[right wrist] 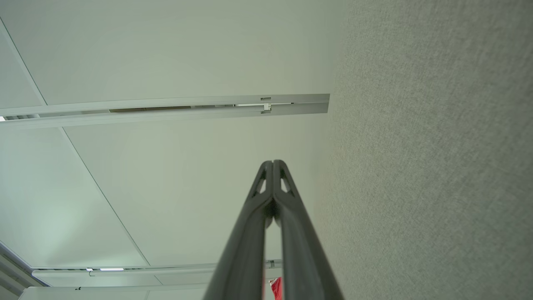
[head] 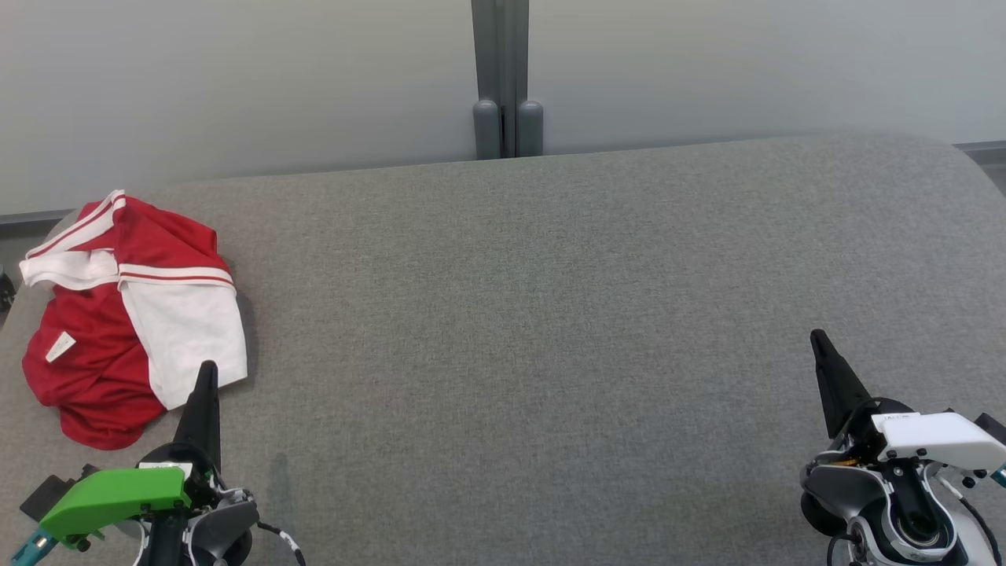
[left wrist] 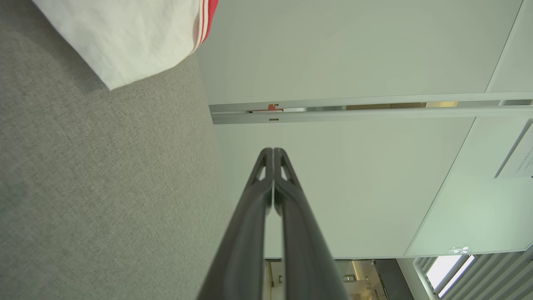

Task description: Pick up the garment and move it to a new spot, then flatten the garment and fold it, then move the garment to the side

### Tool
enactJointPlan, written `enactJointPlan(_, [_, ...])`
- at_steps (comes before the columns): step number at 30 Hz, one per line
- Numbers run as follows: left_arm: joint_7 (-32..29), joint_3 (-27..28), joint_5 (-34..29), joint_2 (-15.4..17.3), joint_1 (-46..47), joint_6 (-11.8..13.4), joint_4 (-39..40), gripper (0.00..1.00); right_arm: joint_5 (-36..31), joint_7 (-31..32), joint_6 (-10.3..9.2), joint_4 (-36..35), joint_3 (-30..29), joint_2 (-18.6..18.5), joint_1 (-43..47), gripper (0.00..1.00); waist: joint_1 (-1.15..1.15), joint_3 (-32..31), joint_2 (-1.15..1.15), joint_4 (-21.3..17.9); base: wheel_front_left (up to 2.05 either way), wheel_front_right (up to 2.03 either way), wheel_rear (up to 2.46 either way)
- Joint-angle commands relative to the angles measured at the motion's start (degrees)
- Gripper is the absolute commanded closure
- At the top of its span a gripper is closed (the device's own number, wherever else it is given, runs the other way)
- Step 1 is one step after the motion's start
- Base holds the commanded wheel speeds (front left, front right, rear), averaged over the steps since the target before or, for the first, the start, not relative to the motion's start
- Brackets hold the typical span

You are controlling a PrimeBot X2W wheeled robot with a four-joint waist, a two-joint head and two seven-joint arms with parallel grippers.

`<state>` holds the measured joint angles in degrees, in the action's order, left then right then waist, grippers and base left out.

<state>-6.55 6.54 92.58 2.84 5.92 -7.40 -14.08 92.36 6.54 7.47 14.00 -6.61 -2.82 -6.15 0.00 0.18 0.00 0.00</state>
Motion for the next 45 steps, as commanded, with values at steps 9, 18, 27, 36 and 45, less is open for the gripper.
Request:
enactJointPlan(9, [-0.1, 0.1, -0.3, 0.1, 0.9, -0.3, 0.0, 1.00, 0.1, 0.1, 0.05, 0.1, 0.0, -0.1, -0.3, 1.00, 0.00, 0.0, 0.00, 0.0, 0.00, 0.00, 0.00])
enactJointPlan(18, [-0.1, 0.1, -0.3, 0.1, 0.9, -0.3, 0.0, 1.00, 0.1, 0.1, 0.05, 0.1, 0.0, -0.1, -0.3, 1.00, 0.00, 0.0, 0.00, 0.0, 0.00, 0.00, 0.00])
enactJointPlan(27, [-0.1, 0.1, -0.3, 0.1, 0.9, -0.3, 0.0, 1.00, 0.1, 0.1, 0.05, 0.1, 0.0, -0.1, -0.3, 1.00, 0.00, 0.0, 0.00, 0.0, 0.00, 0.00, 0.00])
enactJointPlan(36, [0.1, -0.1, 0.0, -0.2, -0.6, 0.0, -0.9, 0.00, 0.0, 0.0, -0.01, 0.8, 0.1, 0.2, 0.5, 0.00, 0.00, 0.0, 0.00, 0.0, 0.00, 0.00, 0.00])
enactJointPlan(45, [2.3, -1.8, -2.7, -0.4, -1.8, 0.1, -0.5, 0.00, -2.7, -2.3, 0.00, 1.1, 2.3, 0.4, 1.3, 0.00, 0.00, 0.0, 0.00, 0.1, 0.00, 0.00, 0.00])
